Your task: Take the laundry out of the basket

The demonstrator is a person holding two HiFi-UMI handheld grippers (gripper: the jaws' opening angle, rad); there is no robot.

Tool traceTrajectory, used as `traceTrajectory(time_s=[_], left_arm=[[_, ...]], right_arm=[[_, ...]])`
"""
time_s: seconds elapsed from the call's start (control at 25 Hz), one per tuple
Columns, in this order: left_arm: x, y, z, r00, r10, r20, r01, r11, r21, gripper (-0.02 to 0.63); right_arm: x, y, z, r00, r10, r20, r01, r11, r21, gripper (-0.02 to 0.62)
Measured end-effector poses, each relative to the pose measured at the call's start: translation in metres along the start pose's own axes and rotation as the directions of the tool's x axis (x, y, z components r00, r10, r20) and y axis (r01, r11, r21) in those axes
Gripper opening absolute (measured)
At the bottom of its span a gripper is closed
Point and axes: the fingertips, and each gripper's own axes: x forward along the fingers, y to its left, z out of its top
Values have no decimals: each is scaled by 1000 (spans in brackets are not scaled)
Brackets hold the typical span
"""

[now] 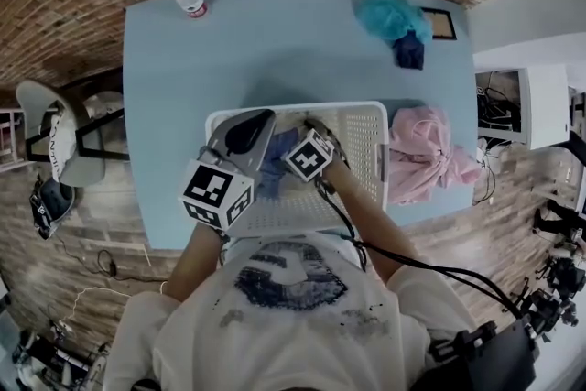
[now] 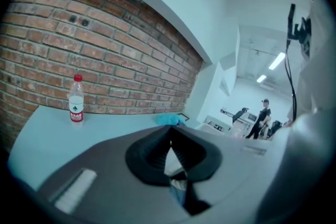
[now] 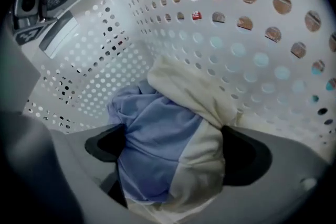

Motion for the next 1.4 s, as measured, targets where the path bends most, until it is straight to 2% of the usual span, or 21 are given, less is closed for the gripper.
traceTrajectory(time_s=[0.2, 0.28, 0.48, 0.64, 0.76, 1.04, 1.2, 1.4], left_arm=[[-1, 2, 0, 1000, 3, -2, -3, 1000, -4, -9], [-2, 2, 0, 1000, 6, -2, -6, 1000, -8, -9], [-6, 3, 0, 1000, 15, -1, -15, 1000, -5, -9], [-10, 3, -1, 1000, 25, -2, -25, 1000, 1, -9], [-12, 4, -1, 1000, 29, -5, -29, 1000, 1, -9], [-16, 6, -4, 999, 35, -8, -35, 999, -8, -9], [-20, 6, -4, 999, 42, -4, -42, 999, -8, -9], [-25, 5, -1, 999, 46, 3, -46, 999, 5, -9]], right_arm=[[9, -1, -5, 997, -50, -59, 46, 997, -67, 572], [10, -2, -6, 995, -63, -76, 57, 995, -78, 554], [1, -10, -4, 994, -79, -76, 73, 995, -72, 319], [-3, -9, -2, 997, -52, -58, 49, 998, -46, 202], [-5, -10, -2, 999, -18, -40, 17, 1000, -9, 146], [-10, -11, -12, 999, 24, -34, -20, 994, 106, 101], [-25, -7, -7, 998, 52, 20, -54, 988, 147, 98], [-53, -2, 7, 994, 44, 103, -59, 987, 151, 97]])
